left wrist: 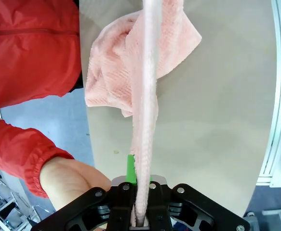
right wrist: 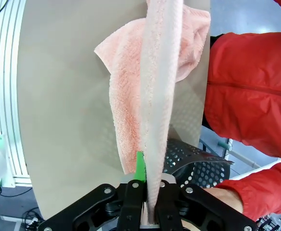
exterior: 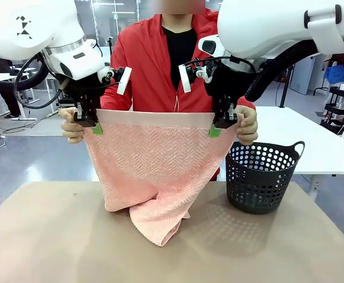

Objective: Fold the towel.
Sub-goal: Grab the top end of the 100 cm Hotel Towel extended by the human, then release the end of the 100 cm Hotel Towel you were holding and grab the top end of the folded side.

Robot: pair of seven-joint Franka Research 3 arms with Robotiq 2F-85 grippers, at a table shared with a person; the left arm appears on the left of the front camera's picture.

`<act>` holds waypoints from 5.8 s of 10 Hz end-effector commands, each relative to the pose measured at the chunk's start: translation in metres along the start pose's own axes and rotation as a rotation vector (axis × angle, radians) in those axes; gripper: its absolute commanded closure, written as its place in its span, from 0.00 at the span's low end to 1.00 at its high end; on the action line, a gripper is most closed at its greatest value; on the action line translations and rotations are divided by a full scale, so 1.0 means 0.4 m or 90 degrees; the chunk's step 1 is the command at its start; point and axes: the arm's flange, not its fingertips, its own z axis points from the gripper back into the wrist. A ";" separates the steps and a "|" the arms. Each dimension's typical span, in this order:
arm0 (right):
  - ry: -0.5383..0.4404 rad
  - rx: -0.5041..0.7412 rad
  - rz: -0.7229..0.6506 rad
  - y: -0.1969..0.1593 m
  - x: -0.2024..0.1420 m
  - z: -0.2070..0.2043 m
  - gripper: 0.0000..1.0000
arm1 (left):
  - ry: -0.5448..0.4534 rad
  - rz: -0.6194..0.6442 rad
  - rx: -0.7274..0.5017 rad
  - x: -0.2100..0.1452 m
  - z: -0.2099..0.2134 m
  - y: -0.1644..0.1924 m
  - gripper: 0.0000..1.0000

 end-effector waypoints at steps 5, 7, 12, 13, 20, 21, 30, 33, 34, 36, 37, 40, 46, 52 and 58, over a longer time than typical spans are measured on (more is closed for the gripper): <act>0.001 -0.005 0.000 -0.001 -0.002 0.005 1.00 | 0.002 0.000 -0.003 0.000 0.003 0.004 1.00; 0.001 -0.005 0.000 -0.001 -0.002 0.005 1.00 | 0.002 0.000 -0.003 0.000 0.003 0.004 1.00; 0.001 -0.005 0.000 -0.001 -0.002 0.005 1.00 | 0.002 0.000 -0.003 0.000 0.003 0.004 1.00; 0.001 -0.005 0.000 -0.001 -0.002 0.005 1.00 | 0.002 0.000 -0.003 0.000 0.003 0.004 1.00; 0.001 -0.005 0.000 -0.001 -0.002 0.005 1.00 | 0.002 0.000 -0.003 0.000 0.003 0.004 1.00; 0.001 -0.005 0.000 -0.001 -0.002 0.005 1.00 | 0.002 0.000 -0.003 0.000 0.003 0.004 1.00; 0.001 -0.005 0.000 -0.001 -0.002 0.005 1.00 | 0.002 0.000 -0.003 0.000 0.003 0.004 1.00; 0.001 -0.005 0.000 -0.001 -0.002 0.005 1.00 | 0.002 0.000 -0.003 0.000 0.003 0.004 1.00; 0.001 -0.005 0.000 -0.001 -0.002 0.005 1.00 | 0.002 0.000 -0.003 0.000 0.003 0.004 1.00; 0.001 -0.005 0.000 -0.001 -0.002 0.005 1.00 | 0.002 0.000 -0.003 0.000 0.003 0.004 1.00; 0.001 -0.005 0.000 -0.001 -0.002 0.005 1.00 | 0.002 0.000 -0.003 0.000 0.003 0.004 1.00; 0.001 -0.005 0.000 -0.001 -0.002 0.005 1.00 | 0.002 0.000 -0.003 0.000 0.003 0.004 1.00; 0.001 -0.005 0.000 -0.001 -0.002 0.005 1.00 | 0.002 0.000 -0.003 0.000 0.003 0.004 1.00; 0.000 -0.001 0.001 0.001 0.001 0.002 0.90 | 0.000 -0.001 -0.001 0.002 -0.001 -0.001 0.67; -0.035 -0.096 0.001 0.084 -0.024 0.153 0.00 | -0.046 0.008 0.106 -0.043 0.148 -0.076 0.00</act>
